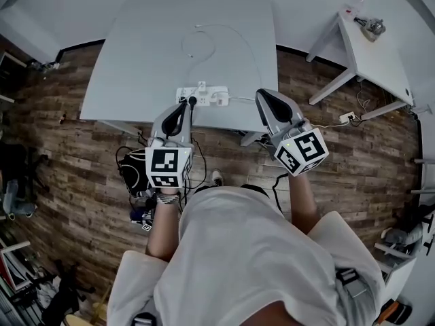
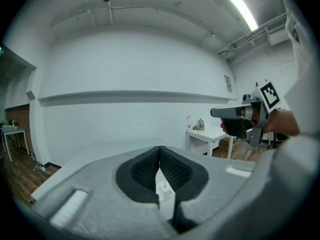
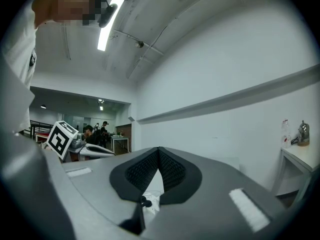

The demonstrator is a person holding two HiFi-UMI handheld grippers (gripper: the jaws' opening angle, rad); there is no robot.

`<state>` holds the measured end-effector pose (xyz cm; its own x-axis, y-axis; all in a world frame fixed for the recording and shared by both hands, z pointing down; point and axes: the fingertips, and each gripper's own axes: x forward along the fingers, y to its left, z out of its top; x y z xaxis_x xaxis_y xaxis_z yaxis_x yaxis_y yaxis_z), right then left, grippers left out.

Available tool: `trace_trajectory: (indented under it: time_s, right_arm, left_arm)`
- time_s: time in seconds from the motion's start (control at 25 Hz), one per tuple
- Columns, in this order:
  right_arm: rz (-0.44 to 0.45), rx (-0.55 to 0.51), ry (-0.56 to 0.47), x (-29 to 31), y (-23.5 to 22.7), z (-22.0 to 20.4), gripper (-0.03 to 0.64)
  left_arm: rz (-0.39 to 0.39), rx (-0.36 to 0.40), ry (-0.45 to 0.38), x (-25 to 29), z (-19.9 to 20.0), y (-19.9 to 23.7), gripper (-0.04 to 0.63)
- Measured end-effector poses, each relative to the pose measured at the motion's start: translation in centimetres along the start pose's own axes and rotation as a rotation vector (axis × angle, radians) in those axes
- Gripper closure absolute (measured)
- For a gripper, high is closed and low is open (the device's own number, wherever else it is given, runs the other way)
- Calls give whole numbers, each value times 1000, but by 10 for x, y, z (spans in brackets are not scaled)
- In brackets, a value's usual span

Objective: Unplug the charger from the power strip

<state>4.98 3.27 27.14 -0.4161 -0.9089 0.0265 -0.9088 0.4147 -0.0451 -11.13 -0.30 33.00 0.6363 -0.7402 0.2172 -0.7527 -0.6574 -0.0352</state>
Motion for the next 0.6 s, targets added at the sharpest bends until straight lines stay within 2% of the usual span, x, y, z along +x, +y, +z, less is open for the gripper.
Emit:
trace_trajectory:
  time_s: [0.32, 0.44, 0.6]
  right_arm:
    - [-2, 22, 20, 23, -9, -12, 615]
    - [18, 0, 68, 26, -12, -26, 615]
    - [25, 21, 120, 30, -24, -46, 615]
  left_arm:
    - [-23, 1, 33, 24, -9, 14, 594]
    - [-26, 7, 62, 35, -21, 13, 594]
    - [-28, -17, 117, 48, -46, 11, 594]
